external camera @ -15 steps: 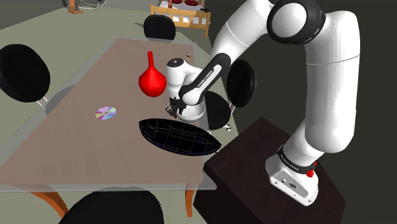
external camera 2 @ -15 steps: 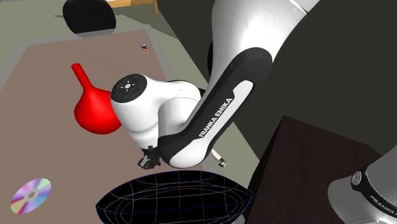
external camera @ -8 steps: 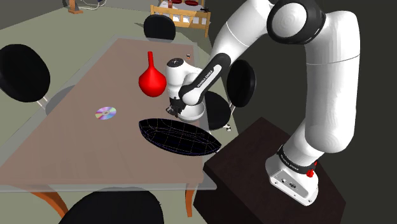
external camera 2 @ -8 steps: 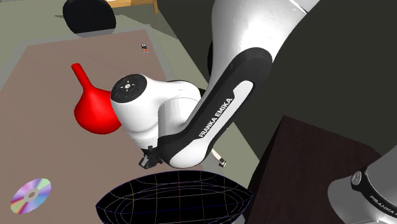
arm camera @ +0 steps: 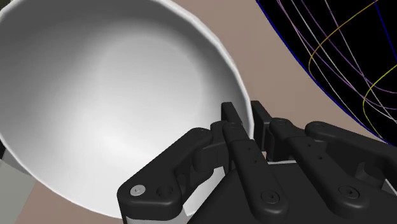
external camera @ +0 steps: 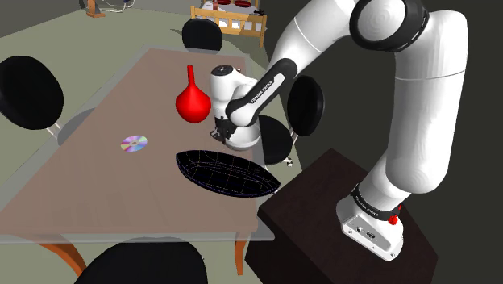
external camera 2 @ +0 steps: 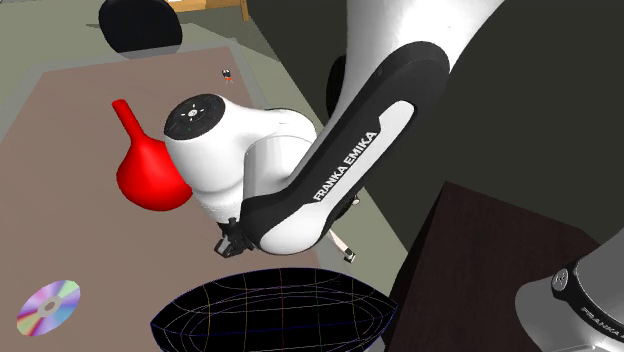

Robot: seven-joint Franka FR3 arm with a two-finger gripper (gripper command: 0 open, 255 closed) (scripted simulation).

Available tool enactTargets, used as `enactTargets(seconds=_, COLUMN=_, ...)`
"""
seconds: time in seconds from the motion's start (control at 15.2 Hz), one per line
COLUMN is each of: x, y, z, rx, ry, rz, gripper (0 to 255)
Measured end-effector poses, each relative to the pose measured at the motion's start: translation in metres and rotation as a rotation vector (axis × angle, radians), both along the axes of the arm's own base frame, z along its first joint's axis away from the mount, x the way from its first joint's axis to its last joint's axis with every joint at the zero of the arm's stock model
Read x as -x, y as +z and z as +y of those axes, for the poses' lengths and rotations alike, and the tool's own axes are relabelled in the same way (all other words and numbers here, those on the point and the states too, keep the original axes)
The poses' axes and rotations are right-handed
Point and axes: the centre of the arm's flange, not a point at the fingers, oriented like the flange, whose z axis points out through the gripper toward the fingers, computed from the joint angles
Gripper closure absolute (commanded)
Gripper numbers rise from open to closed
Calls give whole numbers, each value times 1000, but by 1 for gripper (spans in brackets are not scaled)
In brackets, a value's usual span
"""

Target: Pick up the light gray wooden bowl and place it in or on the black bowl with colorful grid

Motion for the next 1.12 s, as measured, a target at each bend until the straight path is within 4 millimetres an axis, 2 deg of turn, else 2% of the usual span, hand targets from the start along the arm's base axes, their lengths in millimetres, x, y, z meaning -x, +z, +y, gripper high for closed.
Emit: enactTargets(seconds=1.12, x=0, y=91, z=-1, rx=0, ry=0, rz=0, gripper=255)
